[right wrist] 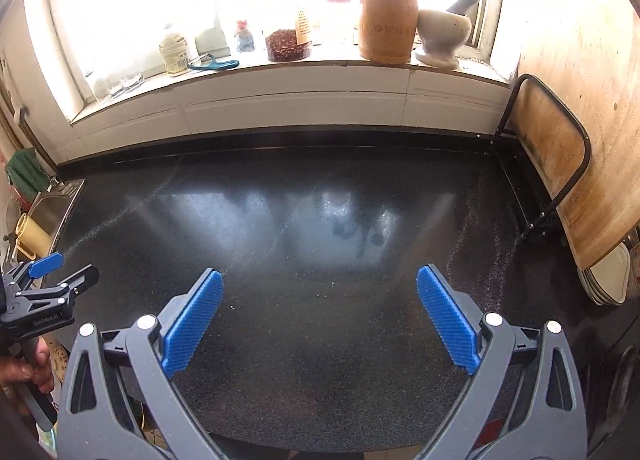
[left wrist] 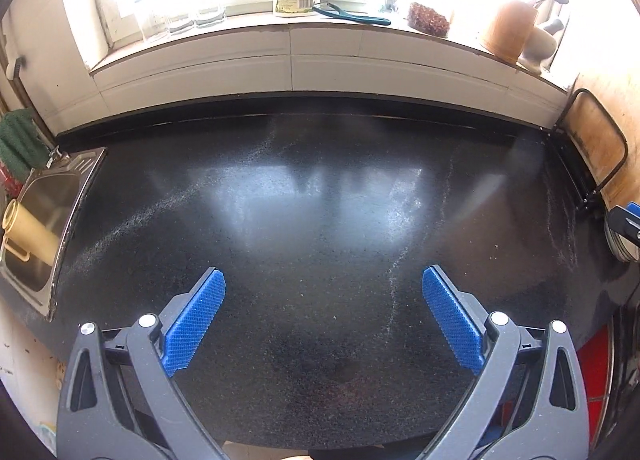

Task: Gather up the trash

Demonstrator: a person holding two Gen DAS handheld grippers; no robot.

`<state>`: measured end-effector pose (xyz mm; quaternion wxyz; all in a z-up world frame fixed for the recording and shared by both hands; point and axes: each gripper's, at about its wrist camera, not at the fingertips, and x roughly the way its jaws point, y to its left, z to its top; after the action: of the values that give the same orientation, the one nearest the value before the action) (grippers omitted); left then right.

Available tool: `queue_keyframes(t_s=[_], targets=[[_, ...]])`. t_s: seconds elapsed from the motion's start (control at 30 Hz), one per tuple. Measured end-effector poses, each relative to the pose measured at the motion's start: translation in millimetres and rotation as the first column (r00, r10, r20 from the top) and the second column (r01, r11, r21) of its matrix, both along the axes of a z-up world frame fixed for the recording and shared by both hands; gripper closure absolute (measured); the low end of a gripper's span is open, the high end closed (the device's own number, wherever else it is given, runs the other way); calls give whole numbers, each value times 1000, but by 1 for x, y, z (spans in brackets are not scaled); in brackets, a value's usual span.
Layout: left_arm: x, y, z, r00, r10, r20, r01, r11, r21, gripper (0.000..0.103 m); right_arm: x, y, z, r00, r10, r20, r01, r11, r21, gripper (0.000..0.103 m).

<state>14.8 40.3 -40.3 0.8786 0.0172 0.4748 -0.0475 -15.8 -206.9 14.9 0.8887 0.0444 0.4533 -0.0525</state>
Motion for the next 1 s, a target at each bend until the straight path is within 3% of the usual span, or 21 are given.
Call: queue_keyframes(t_s=[1.0], targets=[[11, 0, -2, 1000, 15, -12, -15, 1000, 10, 7, 15, -1, -10, 999, 20, -42, -19, 1000, 17, 9]])
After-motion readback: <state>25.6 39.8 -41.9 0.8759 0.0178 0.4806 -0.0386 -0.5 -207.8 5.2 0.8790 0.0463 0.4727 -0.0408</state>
